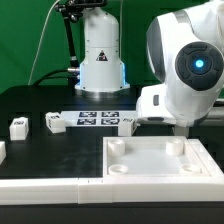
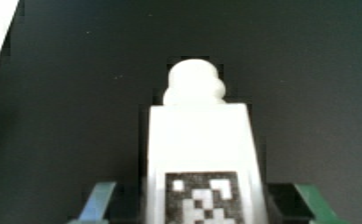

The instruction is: Assemble one leg

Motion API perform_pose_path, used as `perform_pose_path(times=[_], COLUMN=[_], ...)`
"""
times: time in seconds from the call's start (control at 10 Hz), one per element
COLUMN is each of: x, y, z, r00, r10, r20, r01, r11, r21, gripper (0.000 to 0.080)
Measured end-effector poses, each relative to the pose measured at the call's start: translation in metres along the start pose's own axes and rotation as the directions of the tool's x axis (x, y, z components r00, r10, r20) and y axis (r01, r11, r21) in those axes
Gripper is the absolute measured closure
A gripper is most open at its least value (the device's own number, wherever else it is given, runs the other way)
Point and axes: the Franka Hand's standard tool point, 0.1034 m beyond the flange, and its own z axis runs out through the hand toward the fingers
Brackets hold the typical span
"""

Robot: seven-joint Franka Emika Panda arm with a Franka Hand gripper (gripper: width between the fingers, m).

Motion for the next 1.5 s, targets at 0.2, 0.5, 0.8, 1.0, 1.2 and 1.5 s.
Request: perform_pose_path(times=[0.2,0.5,0.8,1.0,1.2,1.5], x=[0.000,-0.017,-0.024,-0.019,-0.017,-0.025], y=[0.000,0.004,0.005,0.004,0.002,0.009], z=[0.000,-0.021,-0.036,-0.037,-0.040,-0.091], r00=[1.000,1.000,1.000,0.998,0.966,0.875], r10=[0.000,-0.014,-0.010,-0.010,-0.011,-0.060], r20=[0.000,0.009,-0.025,-0.068,-0.257,-0.480], r01=[0.000,0.014,0.011,0.012,0.019,0.069], r11=[1.000,1.000,1.000,1.000,0.999,0.998], r21=[0.000,0.002,0.013,0.018,0.029,0.002], gripper=[0.0512,0.0511,0.0511,0.0511,0.0511,0.0511])
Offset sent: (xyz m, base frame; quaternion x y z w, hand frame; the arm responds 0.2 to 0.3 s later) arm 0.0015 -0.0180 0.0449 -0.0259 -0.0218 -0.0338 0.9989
